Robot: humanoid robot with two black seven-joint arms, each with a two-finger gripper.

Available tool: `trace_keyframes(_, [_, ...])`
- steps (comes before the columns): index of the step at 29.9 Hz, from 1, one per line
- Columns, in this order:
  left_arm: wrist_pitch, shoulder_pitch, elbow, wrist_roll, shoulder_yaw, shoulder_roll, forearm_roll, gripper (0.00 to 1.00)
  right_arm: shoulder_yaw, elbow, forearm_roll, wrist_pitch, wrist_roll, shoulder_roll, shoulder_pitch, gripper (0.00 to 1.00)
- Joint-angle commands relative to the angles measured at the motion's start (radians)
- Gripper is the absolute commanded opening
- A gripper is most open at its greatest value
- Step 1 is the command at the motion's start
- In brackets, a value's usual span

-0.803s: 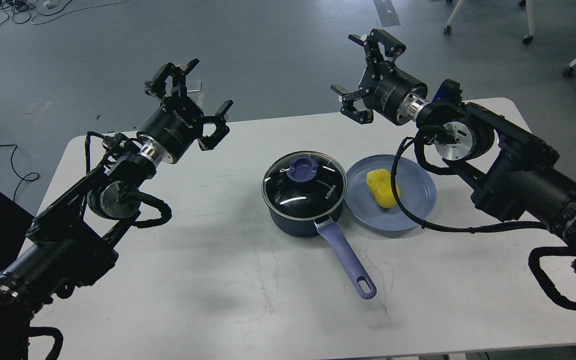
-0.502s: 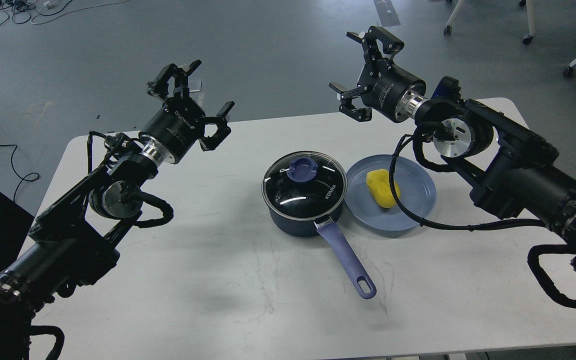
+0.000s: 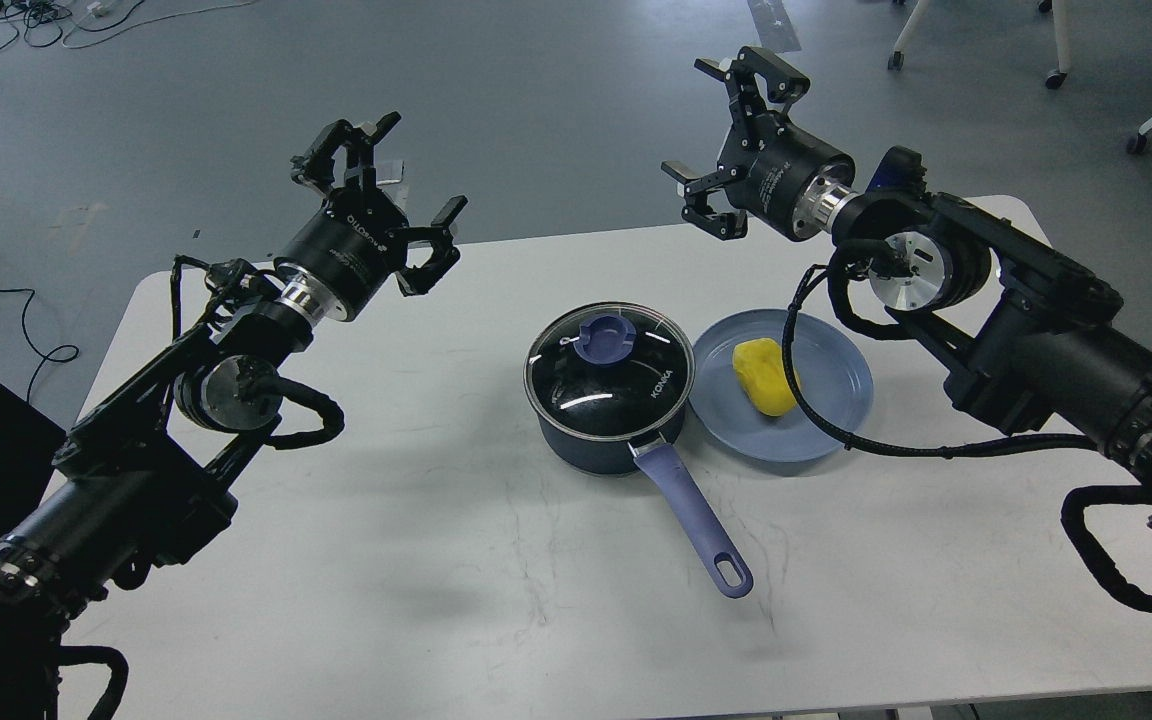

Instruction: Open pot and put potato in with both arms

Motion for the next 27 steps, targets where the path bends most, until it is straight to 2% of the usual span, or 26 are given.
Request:
trace_keyframes(1, [0.004,-0.007,0.000,-0.004,0.000,-0.003,0.000,0.99,0.003,0.018,0.000,0.005,0.006,-0.009,-0.008,1.00])
trace_keyframes(20, [0.010,-0.008,0.000,-0.015,0.003,-0.002,0.027,0.99,0.000,0.021,0.000,0.000,0.008,-0.013,-0.008,1.00])
trace_keyframes(23, [0.018,-0.022,0.000,-0.067,0.004,-0.006,0.175,0.99,0.003,0.023,0.000,0.000,0.008,-0.018,-0.008,1.00])
trace_keyframes(24, [0.033,-0.025,-0.002,-0.099,0.003,-0.008,0.240,0.99,0.005,0.023,0.000,0.002,0.008,-0.026,-0.008,1.00])
trace_keyframes(27, [0.097,-0.049,-0.006,-0.139,0.006,-0.005,0.316,0.99,0.008,0.026,0.000,0.002,0.008,-0.038,-0.008,1.00])
